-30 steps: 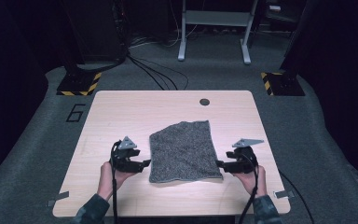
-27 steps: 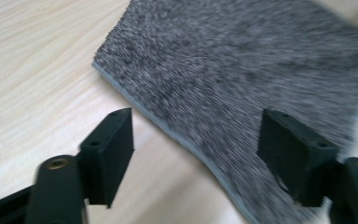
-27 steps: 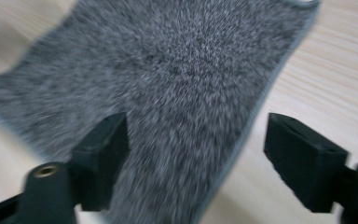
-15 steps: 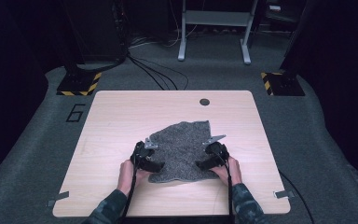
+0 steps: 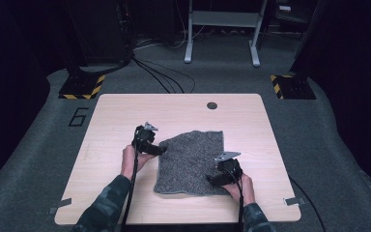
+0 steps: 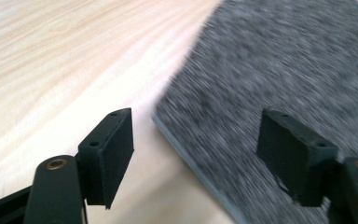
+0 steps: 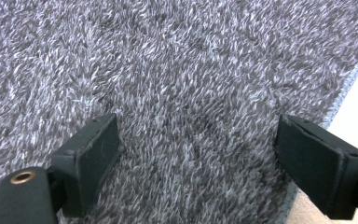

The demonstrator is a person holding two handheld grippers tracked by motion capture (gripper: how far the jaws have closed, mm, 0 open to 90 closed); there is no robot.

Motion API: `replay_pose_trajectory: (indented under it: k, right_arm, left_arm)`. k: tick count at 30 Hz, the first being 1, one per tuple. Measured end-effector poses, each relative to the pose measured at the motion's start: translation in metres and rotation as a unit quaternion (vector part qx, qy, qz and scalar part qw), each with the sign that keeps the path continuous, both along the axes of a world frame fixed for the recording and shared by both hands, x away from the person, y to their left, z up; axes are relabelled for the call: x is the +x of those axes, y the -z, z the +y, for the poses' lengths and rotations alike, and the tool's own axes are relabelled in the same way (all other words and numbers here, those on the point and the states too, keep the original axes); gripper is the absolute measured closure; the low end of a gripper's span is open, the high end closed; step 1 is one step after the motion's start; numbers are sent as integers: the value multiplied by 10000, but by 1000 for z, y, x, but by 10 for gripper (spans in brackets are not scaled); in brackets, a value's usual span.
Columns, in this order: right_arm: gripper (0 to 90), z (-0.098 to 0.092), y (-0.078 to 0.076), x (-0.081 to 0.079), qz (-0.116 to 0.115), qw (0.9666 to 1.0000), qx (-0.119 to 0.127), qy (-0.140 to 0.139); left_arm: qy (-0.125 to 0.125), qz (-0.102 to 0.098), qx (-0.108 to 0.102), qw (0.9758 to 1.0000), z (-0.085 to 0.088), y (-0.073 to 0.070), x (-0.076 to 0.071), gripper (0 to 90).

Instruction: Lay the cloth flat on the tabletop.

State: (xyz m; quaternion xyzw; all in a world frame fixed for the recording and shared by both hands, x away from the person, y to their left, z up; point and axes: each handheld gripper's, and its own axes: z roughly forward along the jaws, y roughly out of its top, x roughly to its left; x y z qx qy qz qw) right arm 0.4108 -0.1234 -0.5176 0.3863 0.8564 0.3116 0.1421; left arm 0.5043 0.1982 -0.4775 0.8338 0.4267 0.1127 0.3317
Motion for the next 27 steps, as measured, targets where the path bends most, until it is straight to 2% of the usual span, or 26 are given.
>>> replay_pose_trajectory:
  k: [2, 3, 6, 8, 10, 11, 13, 16, 18, 19, 20, 21, 22, 23, 25, 27]
  right_arm:
    - [146, 1, 0, -2, 23, 9999, 55, 90]
    - [148, 1, 0, -1, -16, 10000, 40, 50]
    - [150, 0, 0, 0, -11, 10000, -17, -9]
    - [154, 0, 0, 0, -27, 10000, -27, -28]
    - [158, 2, 0, -1, 1, 10000, 5, 9]
    - [164, 2, 0, -1, -11, 10000, 10, 17]
    - [170, 2, -1, -2, 30, 10000, 39, 58]
    - [171, 2, 0, -4, -20, 10000, 0, -12]
    - [171, 4, 0, -6, 1, 10000, 38, 9]
    - [172, 4, 0, -8, 0, 10000, 29, 23]
    - [171, 4, 0, -9, -13, 10000, 24, 19]
    - [172, 4, 0, -11, 12, 10000, 39, 44]
    - [174, 2, -1, -11, -13, 10000, -9, -3]
    - [174, 2, -1, -13, 7, 10000, 17, 51]
    - [177, -2, -1, -16, 21, 10000, 13, 75]
    - [180, -6, -2, -18, 54, 9999, -14, 98]
  left_arm:
    - [-140, 138, -61, 9998, -2, 7, 11, 320]
    - [-165, 188, -124, 9996, -2, 11, 15, 337]
    - [-74, 404, -202, 9990, -4, 20, 18, 494]
    - [106, 384, -76, 9992, -6, 23, 17, 627]
    - [172, 330, 16, 9993, -8, 23, 15, 779]
    - [174, 249, 35, 9995, -9, 21, 13, 823]
    - [198, 18, 73, 9998, -12, 14, 9, 848]
    - [315, -483, 251, 9980, -16, -8, -2, 849]
    - [475, -828, 387, 9947, -23, -24, -13, 846]
    - [586, -987, 388, 9926, -27, -29, -19, 841]
    - [757, -1014, 509, 9907, -33, -33, -24, 829]
    - [892, -949, 564, 9899, -39, -34, -28, 789]
    - [1050, -783, 543, 9899, -44, -32, -31, 728]
    - [1152, -623, 622, 9894, -48, -30, -33, 655]
    - [1157, -430, 583, 9906, -50, -22, -36, 521]
    - [1048, -352, 547, 9924, -46, -17, -38, 433]
